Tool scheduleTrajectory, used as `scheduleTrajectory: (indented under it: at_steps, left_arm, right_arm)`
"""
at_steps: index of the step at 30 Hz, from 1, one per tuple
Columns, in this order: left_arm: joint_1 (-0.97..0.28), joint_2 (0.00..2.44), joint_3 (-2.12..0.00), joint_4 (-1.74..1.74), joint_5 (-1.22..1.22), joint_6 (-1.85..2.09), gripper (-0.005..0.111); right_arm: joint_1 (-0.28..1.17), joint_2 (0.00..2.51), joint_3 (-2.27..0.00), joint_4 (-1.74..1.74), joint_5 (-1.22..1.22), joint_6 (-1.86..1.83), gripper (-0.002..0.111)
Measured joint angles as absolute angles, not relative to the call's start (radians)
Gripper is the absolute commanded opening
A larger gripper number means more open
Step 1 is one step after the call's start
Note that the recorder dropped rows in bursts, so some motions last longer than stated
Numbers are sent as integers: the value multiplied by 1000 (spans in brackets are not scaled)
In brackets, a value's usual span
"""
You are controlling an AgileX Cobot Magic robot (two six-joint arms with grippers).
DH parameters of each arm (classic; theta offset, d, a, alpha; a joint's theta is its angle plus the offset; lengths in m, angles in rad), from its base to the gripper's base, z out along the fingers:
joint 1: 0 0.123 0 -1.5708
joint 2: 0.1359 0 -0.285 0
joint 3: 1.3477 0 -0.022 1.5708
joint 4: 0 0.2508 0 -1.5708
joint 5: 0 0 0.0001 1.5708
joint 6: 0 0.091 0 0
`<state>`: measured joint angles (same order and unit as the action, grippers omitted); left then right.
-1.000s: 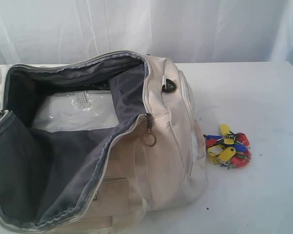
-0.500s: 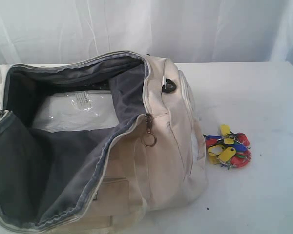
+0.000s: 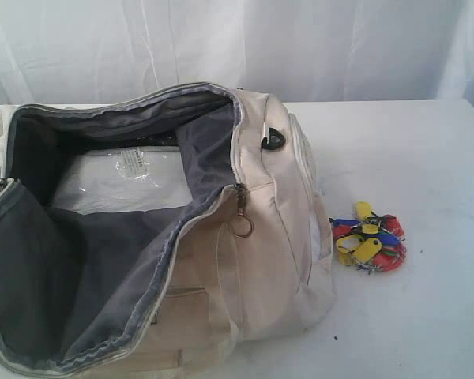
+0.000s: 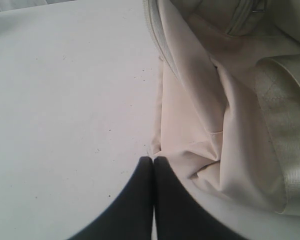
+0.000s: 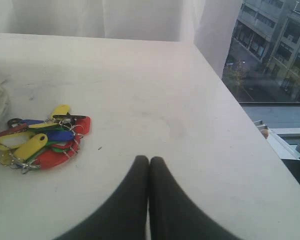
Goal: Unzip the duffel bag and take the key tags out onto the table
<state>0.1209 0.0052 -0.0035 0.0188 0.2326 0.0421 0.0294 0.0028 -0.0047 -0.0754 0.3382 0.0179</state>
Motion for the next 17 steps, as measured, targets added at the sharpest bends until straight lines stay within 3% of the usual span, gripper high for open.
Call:
scheduleTrajectory:
  at_steps: [17]
  left_arm:
    - [115,5,-4,12,233,42,0]
  right_arm:
    - [29,3,-5,-75,338,18,0]
